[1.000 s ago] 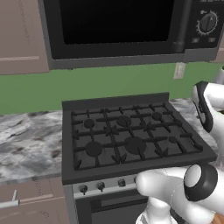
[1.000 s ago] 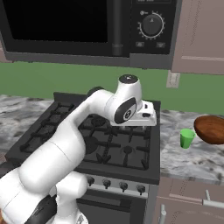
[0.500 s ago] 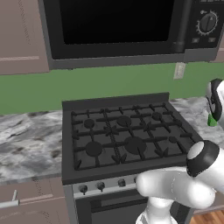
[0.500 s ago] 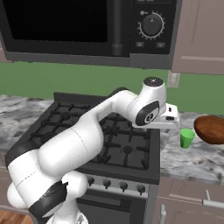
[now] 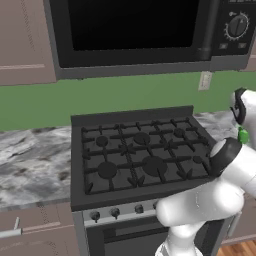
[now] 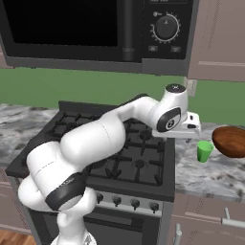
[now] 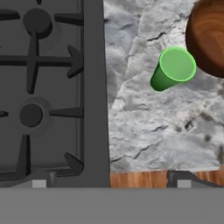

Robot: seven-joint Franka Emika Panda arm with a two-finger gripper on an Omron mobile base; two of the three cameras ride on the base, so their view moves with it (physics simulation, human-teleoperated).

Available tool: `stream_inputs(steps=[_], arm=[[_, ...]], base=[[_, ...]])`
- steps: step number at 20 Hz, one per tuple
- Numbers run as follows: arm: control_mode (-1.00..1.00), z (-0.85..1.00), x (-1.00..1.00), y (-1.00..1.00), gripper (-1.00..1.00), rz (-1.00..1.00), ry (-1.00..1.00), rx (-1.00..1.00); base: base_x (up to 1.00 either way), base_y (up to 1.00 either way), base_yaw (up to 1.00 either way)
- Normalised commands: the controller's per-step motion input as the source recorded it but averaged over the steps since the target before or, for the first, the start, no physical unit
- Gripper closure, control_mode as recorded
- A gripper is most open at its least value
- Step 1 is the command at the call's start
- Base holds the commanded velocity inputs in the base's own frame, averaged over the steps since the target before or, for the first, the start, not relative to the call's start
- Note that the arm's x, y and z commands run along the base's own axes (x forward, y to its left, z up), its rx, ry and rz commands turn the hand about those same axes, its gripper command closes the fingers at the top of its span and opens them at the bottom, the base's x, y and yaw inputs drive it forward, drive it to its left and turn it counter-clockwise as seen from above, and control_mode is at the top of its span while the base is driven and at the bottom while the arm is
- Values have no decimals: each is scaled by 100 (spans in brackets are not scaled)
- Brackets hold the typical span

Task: Pick the cup and bowl from the counter and place them on the counter next to the sink.

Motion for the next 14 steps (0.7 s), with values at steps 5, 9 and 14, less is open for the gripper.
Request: stream_inputs(steps=[5, 9, 14], arm=[[-100, -39, 50, -13, -100, 0, 0, 0], [-100, -12, 36, -28, -100, 0, 0, 0], [-100, -4, 15, -47, -100, 0, 0, 0]], base=[[0, 0, 0], [0, 0, 0], [0, 0, 0]])
